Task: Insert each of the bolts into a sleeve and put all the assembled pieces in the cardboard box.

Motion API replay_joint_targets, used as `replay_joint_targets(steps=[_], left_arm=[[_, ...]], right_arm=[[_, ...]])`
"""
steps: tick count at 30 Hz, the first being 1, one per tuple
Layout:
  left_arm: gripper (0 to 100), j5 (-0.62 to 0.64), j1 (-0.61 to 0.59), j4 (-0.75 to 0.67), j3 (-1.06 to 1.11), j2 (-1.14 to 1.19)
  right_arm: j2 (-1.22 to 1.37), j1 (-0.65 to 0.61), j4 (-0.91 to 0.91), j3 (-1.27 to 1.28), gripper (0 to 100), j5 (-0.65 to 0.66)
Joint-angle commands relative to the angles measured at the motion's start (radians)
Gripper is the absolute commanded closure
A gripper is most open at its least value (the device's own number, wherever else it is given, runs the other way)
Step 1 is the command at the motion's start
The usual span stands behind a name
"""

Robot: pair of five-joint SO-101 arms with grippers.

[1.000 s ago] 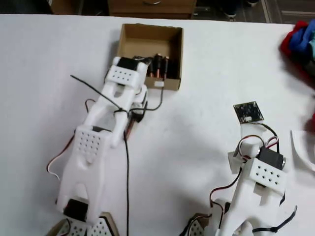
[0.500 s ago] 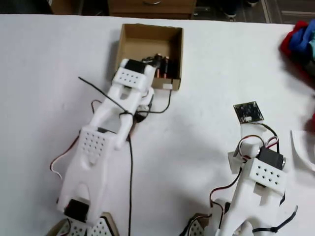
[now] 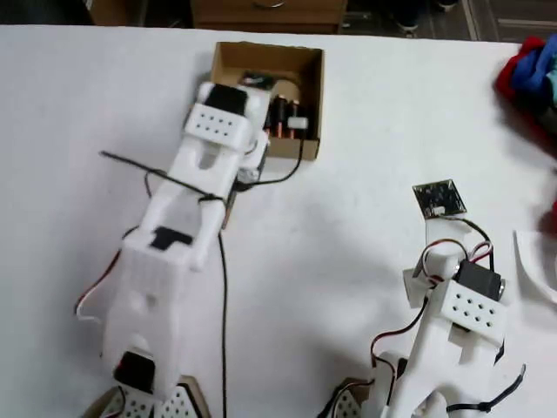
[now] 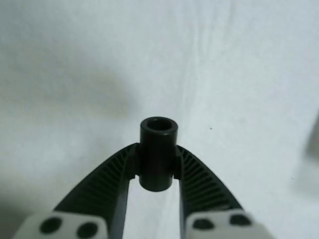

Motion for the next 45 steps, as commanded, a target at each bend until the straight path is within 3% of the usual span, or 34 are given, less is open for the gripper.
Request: replay_joint_targets(steps=[1,4,6,11,14,19,24,27,31,35,39,45], left_arm=[[98,0.0,0.023,0.018,0.136,-0.298],[97,0.003,0.044,-0.012,0.308,-0.491],[97,0.003,0.043,-0.106,0.424,-0.617],[97,0.006,0.031,-0.537,0.845,-0.939],[97,-0.002,0.025,-0.852,1.116,-1.108],[97,0.003,0.041,-1.263,1.414,-1.304],[97,-0.002,0.029,-1.453,1.509,-1.393],[97,0.005,0.032,-1.502,1.504,-1.396],[97,0.006,0.051,-1.545,1.475,-1.395],[97,0.095,0.075,-1.445,1.374,-1.382],[97,0.195,0.077,-1.324,1.224,-1.283],[97,0.216,0.1,-1.203,0.938,-1.154]], right_arm=[[-0.03,-0.015,-0.01,-0.008,97.7,-0.003],[-0.031,-0.081,-0.015,0.009,97.7,-0.005],[-0.031,-0.125,-0.051,0.032,97.6,-0.054],[-0.033,-0.209,-0.222,0.077,97.7,-0.338],[-0.033,-0.311,-0.314,0.077,97.7,-0.434],[-0.031,-0.57,-0.423,0.077,97.7,-0.47],[-0.031,-0.733,-0.503,0.074,97.7,-0.471],[-0.036,-0.768,-0.556,0.071,97.7,-0.488],[-0.11,-0.806,-0.671,0.046,97.7,-0.624],[-0.145,-0.809,-0.872,0.069,97.7,-0.721],[-0.105,-0.806,-1.07,0.112,97.7,-0.724],[-0.025,-0.816,-1.19,0.178,97.7,-0.724]])
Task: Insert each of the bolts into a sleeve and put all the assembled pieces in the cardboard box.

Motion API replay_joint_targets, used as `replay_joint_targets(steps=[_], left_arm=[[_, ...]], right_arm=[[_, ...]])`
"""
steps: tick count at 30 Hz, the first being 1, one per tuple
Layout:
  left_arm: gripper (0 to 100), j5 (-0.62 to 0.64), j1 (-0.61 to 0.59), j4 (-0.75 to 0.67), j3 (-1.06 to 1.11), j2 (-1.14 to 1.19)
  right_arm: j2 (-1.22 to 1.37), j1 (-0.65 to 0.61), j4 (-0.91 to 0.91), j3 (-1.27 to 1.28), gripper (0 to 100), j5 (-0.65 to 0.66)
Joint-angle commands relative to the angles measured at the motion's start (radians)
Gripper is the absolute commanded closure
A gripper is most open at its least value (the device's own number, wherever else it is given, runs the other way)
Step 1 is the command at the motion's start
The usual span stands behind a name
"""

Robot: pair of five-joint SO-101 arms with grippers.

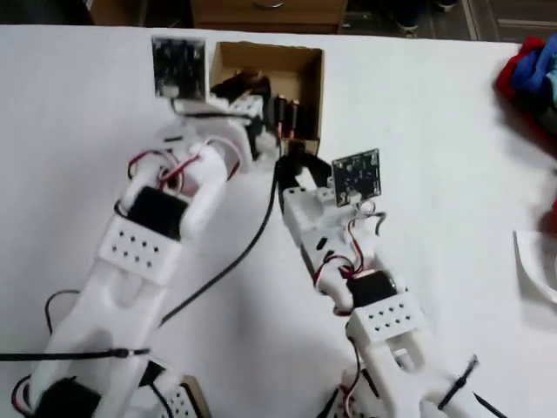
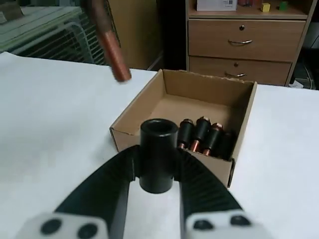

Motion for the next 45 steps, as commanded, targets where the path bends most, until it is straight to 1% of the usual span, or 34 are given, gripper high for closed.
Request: replay_joint_targets(steps=[1,3,6,10,14,17,22,25,33,38,45], left_arm=[[97,0.009,0.031,0.055,-0.205,0.046],[97,0.009,0.055,0.095,-0.236,0.069],[97,0.008,0.083,0.118,-0.239,0.089],[97,0.008,0.117,0.121,-0.216,0.091],[97,0.006,0.117,0.117,-0.186,0.091],[97,0.006,0.114,0.123,-0.179,0.091],[97,0.005,0.114,0.123,-0.157,0.091],[97,0.005,0.114,0.115,-0.134,0.091],[97,0.005,0.114,0.103,-0.136,0.091],[97,0.005,0.114,0.068,-0.128,0.092],[97,0.005,0.087,0.066,-0.107,0.092]], right_arm=[[0.031,-0.01,-0.076,-0.006,97.7,-0.009],[0.054,-0.013,-0.111,-0.006,97.7,-0.008],[0.088,-0.013,-0.16,-0.006,97.7,0.002],[0.148,-0.007,-0.222,-0.006,97.7,0.1],[0.203,-0.005,-0.291,-0.008,97.7,0.12],[0.219,0.007,-0.294,-0.017,97.7,0.12],[0.214,0.082,-0.292,-0.048,97.7,0.118],[0.213,0.097,-0.292,-0.052,97.7,0.118],[0.213,0.085,-0.289,-0.057,97.7,0.118],[0.211,0.038,-0.288,-0.057,97.7,0.118],[0.188,0.041,-0.285,-0.054,97.7,0.118]])
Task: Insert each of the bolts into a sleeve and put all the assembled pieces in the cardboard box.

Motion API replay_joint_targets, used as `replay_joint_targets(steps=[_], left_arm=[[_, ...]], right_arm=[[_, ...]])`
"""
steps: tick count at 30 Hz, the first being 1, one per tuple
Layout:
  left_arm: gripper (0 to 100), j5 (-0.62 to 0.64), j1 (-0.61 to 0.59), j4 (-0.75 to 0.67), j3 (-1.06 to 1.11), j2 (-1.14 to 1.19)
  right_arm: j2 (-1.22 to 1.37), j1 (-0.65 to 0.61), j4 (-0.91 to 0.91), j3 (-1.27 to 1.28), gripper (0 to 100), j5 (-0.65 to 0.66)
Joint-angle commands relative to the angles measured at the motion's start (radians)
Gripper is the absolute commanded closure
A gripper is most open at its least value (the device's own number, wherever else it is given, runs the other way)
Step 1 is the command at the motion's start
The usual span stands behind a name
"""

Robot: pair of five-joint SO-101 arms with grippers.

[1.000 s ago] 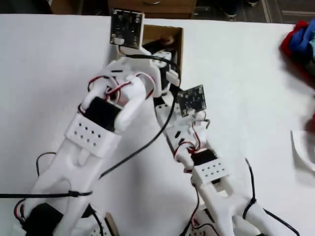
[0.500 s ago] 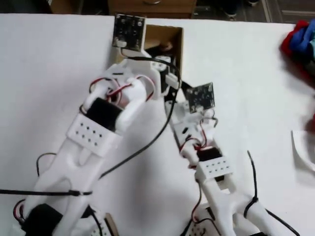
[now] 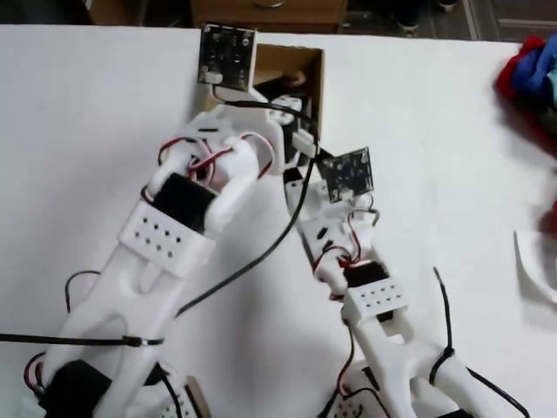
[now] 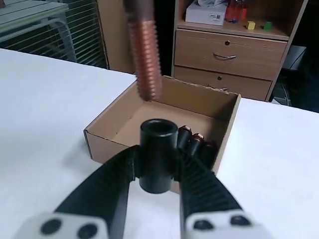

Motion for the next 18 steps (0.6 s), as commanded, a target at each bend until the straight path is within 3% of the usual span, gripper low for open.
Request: replay_joint_targets(steps=[1,7,18], left_arm=[[97,0.005,-0.021,-0.029,0.002,-0.005],[97,0.005,-0.018,-0.031,0.016,-0.005],[97,0.009,-0.014,-0.043,0.01,-0.005]], right_arm=[[-0.051,-0.005,-0.001,-0.055,97.7,0.006],[-0.17,-0.012,0.107,-0.057,97.7,0.006],[-0.163,-0.013,0.11,-0.055,97.7,0.006]])
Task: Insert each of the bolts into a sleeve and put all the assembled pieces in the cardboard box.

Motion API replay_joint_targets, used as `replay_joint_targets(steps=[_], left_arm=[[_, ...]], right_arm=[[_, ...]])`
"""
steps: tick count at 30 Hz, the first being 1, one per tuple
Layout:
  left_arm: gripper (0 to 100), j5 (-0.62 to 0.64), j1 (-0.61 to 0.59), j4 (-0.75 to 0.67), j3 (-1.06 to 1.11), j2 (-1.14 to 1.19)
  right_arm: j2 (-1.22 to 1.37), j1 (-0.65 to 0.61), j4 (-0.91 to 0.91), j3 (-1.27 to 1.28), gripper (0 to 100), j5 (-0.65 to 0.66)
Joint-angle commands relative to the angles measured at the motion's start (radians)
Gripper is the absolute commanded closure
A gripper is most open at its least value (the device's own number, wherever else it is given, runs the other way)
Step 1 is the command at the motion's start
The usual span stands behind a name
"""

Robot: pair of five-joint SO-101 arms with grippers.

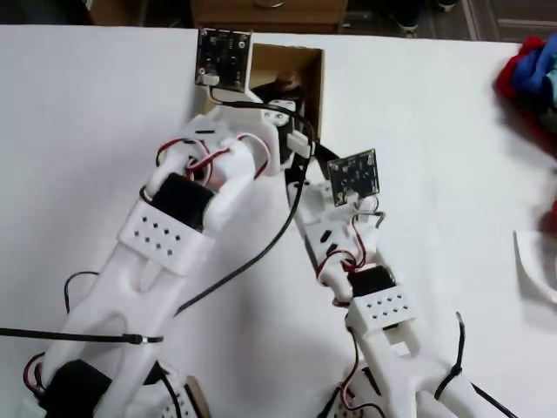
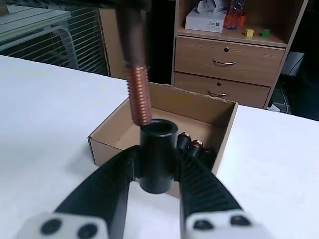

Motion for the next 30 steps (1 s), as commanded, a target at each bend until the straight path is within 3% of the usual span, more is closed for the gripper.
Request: replay_joint_targets(steps=[1,26,30], left_arm=[[97,0.009,0.006,-0.051,-0.013,-0.005],[97,0.011,0.037,-0.048,-0.008,0.14],[94,0.009,0.029,0.018,-0.013,0.14]], right_arm=[[-0.035,-0.013,0.005,-0.055,97.7,0.006],[-0.042,-0.008,0.004,-0.057,97.7,0.006],[-0.042,-0.007,0.004,-0.057,97.7,0.008]])
